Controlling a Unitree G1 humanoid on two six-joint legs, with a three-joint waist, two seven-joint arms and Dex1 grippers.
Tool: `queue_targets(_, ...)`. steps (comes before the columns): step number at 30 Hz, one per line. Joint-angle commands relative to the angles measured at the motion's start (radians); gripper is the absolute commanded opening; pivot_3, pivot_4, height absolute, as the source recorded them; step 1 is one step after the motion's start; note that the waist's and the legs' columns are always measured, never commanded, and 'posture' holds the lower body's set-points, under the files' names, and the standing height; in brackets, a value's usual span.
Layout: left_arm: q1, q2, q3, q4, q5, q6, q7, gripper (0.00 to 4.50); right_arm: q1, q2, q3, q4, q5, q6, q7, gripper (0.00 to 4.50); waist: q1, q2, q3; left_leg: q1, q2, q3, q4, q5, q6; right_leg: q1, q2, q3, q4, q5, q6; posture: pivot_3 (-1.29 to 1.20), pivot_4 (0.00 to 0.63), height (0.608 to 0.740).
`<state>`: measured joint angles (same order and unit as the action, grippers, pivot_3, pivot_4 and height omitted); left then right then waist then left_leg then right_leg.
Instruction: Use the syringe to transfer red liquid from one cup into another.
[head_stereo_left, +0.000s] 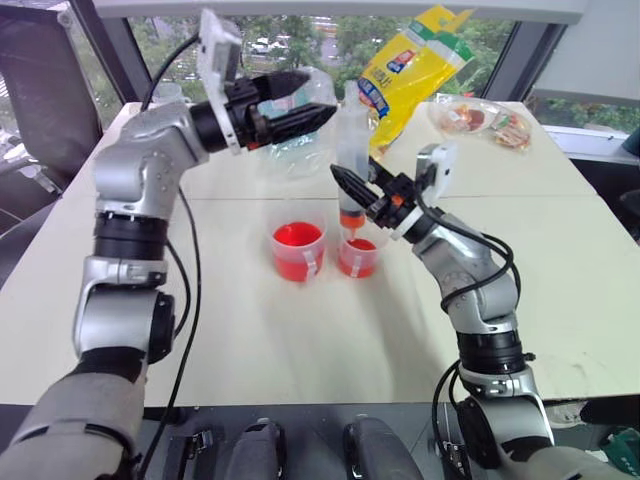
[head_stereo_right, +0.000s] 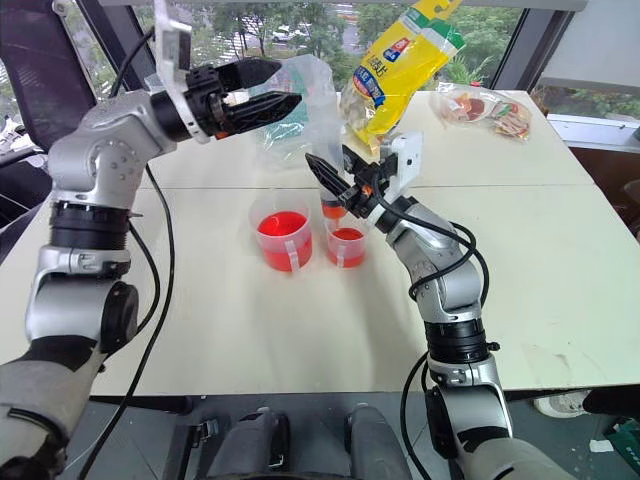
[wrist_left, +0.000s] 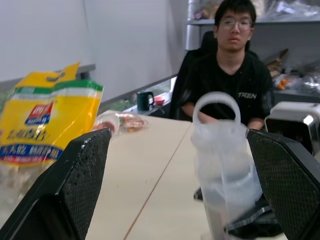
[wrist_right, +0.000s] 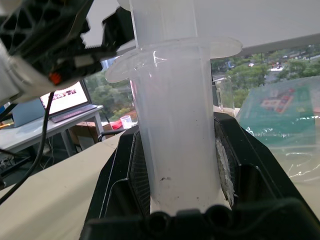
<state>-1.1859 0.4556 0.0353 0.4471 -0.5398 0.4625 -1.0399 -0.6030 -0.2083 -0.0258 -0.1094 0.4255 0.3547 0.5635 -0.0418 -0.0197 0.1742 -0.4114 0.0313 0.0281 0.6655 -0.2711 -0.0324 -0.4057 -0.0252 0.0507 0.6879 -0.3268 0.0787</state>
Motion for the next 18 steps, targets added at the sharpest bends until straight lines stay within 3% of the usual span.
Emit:
queue_targets(1,-0.062,-0.019,0.007,0.079,0.033,-0.060,-0.032,4.45,-0.001,-0.005,-0.006,-0.054,0.000,-0.029,-0.007,1.37,-0.001,0.000,0.000,0.000,0.000,0.000,0.000,0.000,0.000,0.000,0.000,0.000,0.000,0.000,0.000,0.00,0.150,0.740)
queue_targets(18,-0.183,-0.151,0.009,0.392,0.120,-0.189,-0.171,4.45,0.005,-0.038,0.019,-0.102,-0.004,-0.012,-0.001,1.37,0.000,0.000,0.000,-0.001,0.000,0.000,0.000,0.000,0.000,0.000,0.000,0.000,0.000,0.000,0.000,0.00,0.150,0.740)
